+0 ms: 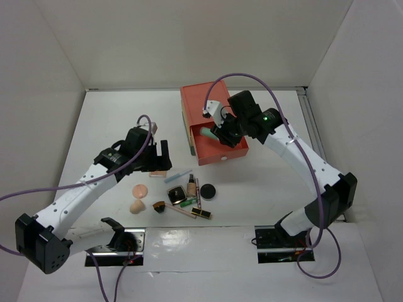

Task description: Organize the makeup

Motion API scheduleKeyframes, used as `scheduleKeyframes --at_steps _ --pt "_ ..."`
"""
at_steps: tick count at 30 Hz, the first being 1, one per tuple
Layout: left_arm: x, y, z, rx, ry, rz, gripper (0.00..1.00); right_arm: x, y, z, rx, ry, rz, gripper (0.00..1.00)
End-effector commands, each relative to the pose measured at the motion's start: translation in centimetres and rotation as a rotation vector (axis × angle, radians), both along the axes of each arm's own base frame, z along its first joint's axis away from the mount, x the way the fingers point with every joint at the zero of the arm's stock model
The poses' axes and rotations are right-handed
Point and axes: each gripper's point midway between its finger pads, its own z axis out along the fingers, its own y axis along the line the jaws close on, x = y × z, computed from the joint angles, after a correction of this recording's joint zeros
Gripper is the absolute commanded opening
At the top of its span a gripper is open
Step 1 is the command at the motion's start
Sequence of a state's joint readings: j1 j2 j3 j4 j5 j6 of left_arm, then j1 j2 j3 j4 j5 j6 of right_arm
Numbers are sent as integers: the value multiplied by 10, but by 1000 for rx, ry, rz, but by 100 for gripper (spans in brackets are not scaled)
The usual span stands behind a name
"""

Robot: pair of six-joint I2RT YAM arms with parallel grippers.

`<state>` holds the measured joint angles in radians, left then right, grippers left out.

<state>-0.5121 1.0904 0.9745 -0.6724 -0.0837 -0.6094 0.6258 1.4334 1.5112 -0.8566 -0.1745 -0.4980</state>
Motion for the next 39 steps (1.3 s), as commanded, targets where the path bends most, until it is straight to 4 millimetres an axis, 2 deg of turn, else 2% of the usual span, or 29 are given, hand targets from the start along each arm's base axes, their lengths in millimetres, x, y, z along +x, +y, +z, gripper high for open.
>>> scheduleKeyframes --at_steps 1,2,3,7,9,13,18,20,23,27,28,29,30,31,32,33,34,35,36,37,39 --pt "15 -14 17 -32 -75 -58 96 4 -22 -3 -94 17 90 0" --pt "15 -19 19 -53 -81 -86 96 8 -25 2 -84 2 97 0" --pt "16 -22 17 -56 -93 -105 96 13 -31 -1 -98 7 113 0" --pt "15 -27 8 -60 -103 -159 96 17 -32 -8 -83 24 156 4" --pt "18 -28 4 -41 -105 -178 96 19 -33 -17 -97 48 175 15" --pt "27 -38 -1 -15 -120 -273 96 26 -34 -17 -105 65 153 47" --pt "32 -41 -10 6 -101 -305 87 27 -36 -8 -87 44 148 52" --pt "33 -40 -17 17 -92 -299 87 28 -40 2 -74 11 138 54" --pt "27 -41 -27 10 -59 -316 87 28 -41 5 -67 -8 123 55" --pt "12 -44 -38 -41 -9 -313 86 34 -41 22 -21 -60 87 56" --pt "10 -48 -34 -53 -14 -312 86 38 -38 26 6 -67 63 58" --pt "5 -46 -37 -63 7 -292 85 43 -45 32 10 -89 20 59" --pt "-3 -52 -40 -68 22 -309 83 44 -46 43 31 -118 -9 59" --pt "-4 -43 -44 -25 23 -249 83 50 -45 55 59 -163 -35 61" --pt "-11 -43 -50 -26 59 -226 83 53 -47 60 87 -169 -89 65" --pt "-20 -45 -54 -14 86 -235 83 50 -47 74 131 -203 -108 69" --pt "-25 -42 -58 11 90 -218 84 58 -50 81 163 -246 -145 100" --pt "-26 -44 -55 14 75 -215 88 57 -50 87 212 -244 -191 100" --pt "-35 -45 -62 27 99 -202 100 57 -60 98 240 -277 -245 100" --pt "-35 -38 -65 49 111 -154 100 62 -62 104 278 -304 -290 100" --pt "-37 -46 -63 20 139 -88 100 64 -80 114 349 -313 -455 100"
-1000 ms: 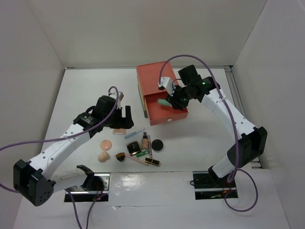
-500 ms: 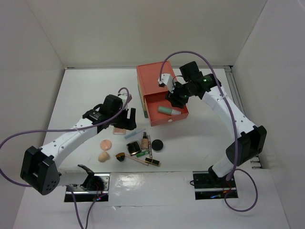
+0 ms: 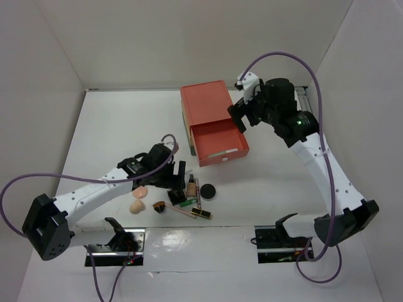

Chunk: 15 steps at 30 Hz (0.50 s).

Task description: Organize the makeup

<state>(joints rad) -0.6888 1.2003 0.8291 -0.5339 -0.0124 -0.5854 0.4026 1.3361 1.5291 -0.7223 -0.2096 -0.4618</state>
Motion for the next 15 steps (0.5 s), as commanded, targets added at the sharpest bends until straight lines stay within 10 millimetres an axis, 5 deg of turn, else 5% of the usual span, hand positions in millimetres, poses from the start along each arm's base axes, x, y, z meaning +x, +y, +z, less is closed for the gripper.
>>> scheduleKeyframes --at_steps 1,11,15 --pt "-1 1 1 1 28 168 100 17 -23 55 231 -145 -271 100" --pt "-5 -64 -7 25 -31 173 88 13 -58 46 338 -108 -535 100" --pt "-2 -67 -18 50 -21 222 77 11 -61 46 347 -109 -551 100"
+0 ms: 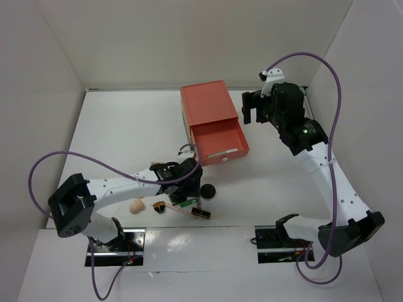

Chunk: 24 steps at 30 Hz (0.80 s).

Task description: Organize the makeup

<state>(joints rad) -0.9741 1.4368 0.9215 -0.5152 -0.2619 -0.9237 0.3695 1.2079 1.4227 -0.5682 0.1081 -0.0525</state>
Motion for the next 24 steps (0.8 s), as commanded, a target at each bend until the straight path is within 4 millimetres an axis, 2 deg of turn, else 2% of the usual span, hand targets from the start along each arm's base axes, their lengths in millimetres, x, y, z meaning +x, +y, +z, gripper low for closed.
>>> scheduleKeyframes --at_steps 1,6,9,14,20,24 --pt "19 -13 13 -50 -63 89 75 1 -9 15 54 -62 -66 100" --pt "26 -21 5 -79 -80 110 69 0 -7 19 65 -79 -54 100" --pt "28 -17 -7 -36 -79 120 63 0 -7 19 65 -79 -54 100" --pt "25 -14 -21 -18 -47 155 63 0 -7 14 61 -69 -54 100" --pt "27 -7 -25 1 -69 178 55 1 -6 12 70 -67 -57 100" --pt "25 -4 -41 40 -42 186 51 1 -5 11 72 -65 -48 100"
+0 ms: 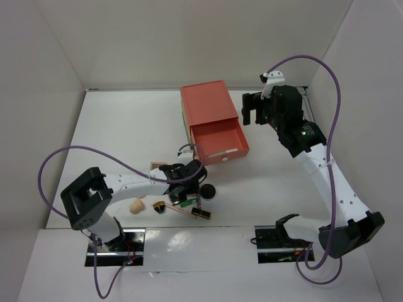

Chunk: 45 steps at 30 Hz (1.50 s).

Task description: Organize the makeup

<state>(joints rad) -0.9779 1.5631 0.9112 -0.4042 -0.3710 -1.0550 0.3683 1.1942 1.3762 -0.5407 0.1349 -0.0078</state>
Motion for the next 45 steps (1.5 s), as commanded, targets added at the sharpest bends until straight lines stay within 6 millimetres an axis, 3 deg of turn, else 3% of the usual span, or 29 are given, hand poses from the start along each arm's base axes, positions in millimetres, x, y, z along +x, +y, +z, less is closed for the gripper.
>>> scheduleKeyframes --at_steps 1,9,11,16,26,30,31,33,35,37,40,41,42,44,45 --pt "5 5 -12 26 1 40 51 -2 -2 20 41 -78 -8 100" --pt "2 7 -30 43 54 56 52 -5 -8 22 36 -88 -32 100" --pt "-1 7 -35 50 71 53 64 -5 -8 22 45 -86 -34 100" --pt "-1 6 -36 47 73 61 66 -5 -5 20 48 -85 -24 100" --pt "5 12 -4 18 1 68 20 -5 -4 22 49 -101 -11 100" --pt "1 33 32 24 -47 93 15 -8 -1 25 57 -107 8 100" --pt "1 37 55 -11 -86 101 15 -10 -2 31 64 -126 8 100" --pt "-3 61 74 20 -118 152 15 -9 -4 27 59 -118 -1 100" --pt "0 76 110 -10 -201 197 15 -14 -7 29 81 -125 -19 100" --pt "1 92 133 4 -245 218 15 -15 -10 28 107 -119 -51 100" --pt "16 86 187 -24 -384 118 15 -20 -16 23 120 -108 -85 100" --pt "26 69 220 -107 -458 81 16 -25 -20 15 106 -83 -98 100" --pt "32 59 233 -57 -508 -58 18 -25 -21 15 124 -81 -116 100" --pt "48 24 269 -114 -589 -153 19 -33 -31 11 128 -66 -167 100" --pt "51 9 276 -107 -611 -248 21 -33 -40 -2 160 -33 -255 100"
